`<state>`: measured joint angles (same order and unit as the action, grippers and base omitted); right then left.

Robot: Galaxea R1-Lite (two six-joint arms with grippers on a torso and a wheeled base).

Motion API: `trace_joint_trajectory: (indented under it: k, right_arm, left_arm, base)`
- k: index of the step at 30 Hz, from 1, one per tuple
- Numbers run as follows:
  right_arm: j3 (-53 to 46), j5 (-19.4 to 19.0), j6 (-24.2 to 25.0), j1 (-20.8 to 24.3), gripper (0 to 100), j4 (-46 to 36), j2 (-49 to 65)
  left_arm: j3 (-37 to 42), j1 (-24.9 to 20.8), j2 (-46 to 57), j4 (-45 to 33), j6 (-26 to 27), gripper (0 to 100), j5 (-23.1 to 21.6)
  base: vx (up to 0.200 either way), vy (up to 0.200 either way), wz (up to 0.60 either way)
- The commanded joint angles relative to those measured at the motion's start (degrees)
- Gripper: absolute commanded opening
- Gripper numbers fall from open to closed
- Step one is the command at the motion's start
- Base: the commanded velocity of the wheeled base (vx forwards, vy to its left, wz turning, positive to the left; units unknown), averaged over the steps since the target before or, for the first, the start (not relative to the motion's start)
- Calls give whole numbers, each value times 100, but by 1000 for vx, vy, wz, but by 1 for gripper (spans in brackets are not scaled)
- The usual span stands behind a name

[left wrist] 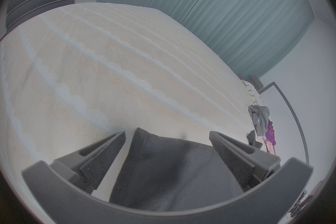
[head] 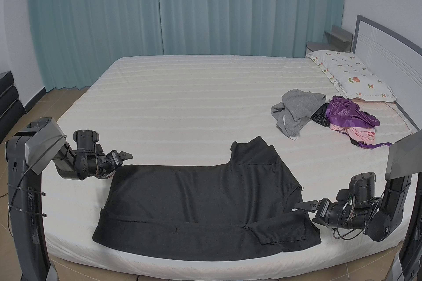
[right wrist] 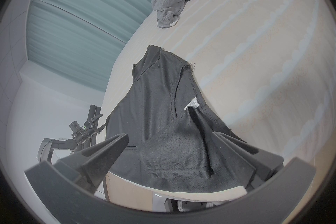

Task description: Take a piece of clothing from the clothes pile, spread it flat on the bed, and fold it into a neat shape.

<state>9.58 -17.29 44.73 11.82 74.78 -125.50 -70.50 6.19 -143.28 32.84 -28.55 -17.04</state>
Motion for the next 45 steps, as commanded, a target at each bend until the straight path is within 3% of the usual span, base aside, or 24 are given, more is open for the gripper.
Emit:
trace_joint_trajectory:
  k: [1,7,8,22,29,39,41,45]
  right_arm:
    - [0,-3,1,4,100,2,-9]
    - [17,-3,1,4,100,2,-18]
    - [17,-3,1,4,100,2,-18]
    - [176,32,10,-49,100,353,-124]
    - [1257,199,-87,-75,100,265,-572]
    - [3735,595,-439,-84,100,-1018,-1293]
    - [4561,586,-614,-93,100,-1941,-1407]
    - [5642,595,-649,-101,100,-2793,-1714]
  left_arm:
    - [-25,-13,10,12,7,100,-1]
    - [-236,-110,-201,-32,25,100,-1]
    - [-236,-118,-210,-32,16,0,-1]
    - [-17,31,-34,-6,-10,0,17]
    - [115,49,230,3,-335,0,17]
    - [159,75,256,3,-432,0,8]
    - [177,84,230,3,-432,0,-1]
    - [256,101,239,3,-441,0,-1]
  base:
    - [0,0,0]
    - [0,0,0]
    - [0,0,0]
    - [0,0,0]
    - [0,0,0]
    - [0,0,0]
    - [0,0,0]
    - [0,0,0]
